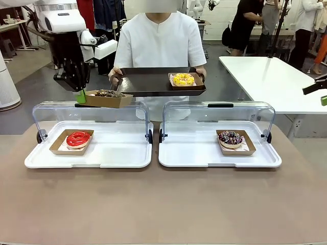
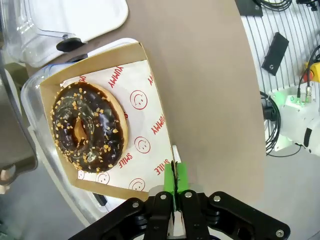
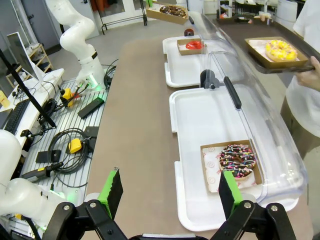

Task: Provide the desired donut to the person.
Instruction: Pick up and lift the Paper togo box containing the Donut pointed at by the person, then place the picked Paper togo box onto the Handle tray extended by the person.

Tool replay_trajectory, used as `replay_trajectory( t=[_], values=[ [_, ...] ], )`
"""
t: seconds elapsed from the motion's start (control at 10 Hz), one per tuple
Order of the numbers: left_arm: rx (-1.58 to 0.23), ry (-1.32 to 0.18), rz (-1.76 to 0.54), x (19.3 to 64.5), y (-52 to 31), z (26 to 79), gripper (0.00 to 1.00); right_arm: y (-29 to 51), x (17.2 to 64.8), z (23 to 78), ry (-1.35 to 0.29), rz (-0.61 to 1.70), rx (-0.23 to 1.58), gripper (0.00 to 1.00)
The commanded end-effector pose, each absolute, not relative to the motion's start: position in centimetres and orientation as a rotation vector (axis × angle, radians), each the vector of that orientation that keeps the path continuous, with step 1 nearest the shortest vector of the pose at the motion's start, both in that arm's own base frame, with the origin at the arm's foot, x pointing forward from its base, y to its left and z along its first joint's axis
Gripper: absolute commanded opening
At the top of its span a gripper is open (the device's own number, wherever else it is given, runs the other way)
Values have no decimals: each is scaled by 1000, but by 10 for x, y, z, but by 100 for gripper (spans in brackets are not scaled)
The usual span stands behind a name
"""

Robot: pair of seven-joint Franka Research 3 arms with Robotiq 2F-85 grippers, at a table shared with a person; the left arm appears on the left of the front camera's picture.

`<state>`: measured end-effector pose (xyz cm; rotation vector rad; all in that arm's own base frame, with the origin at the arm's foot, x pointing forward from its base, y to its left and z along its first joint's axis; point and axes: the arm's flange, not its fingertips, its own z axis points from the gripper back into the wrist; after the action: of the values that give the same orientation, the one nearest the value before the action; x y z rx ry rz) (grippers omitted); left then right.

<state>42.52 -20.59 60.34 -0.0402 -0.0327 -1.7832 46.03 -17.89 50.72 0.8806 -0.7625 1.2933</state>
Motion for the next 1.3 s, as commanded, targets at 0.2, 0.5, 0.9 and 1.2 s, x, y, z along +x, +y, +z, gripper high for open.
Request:
replay_trajectory(
  t=[0.2,0.5,0.9,1.2],
  values=[
    [-41,-34,-1787,423,-206,603,0,-177,463,506,-783,1271,879,100],
    [-41,-34,-1787,423,-206,603,0,-177,463,506,-783,1271,879,100],
    [-41,-34,-1787,423,-206,603,0,-177,463,506,-783,1271,879,100],
    [-41,-34,-1787,423,-206,603,0,-177,463,506,-783,1271,879,100]
  ],
)
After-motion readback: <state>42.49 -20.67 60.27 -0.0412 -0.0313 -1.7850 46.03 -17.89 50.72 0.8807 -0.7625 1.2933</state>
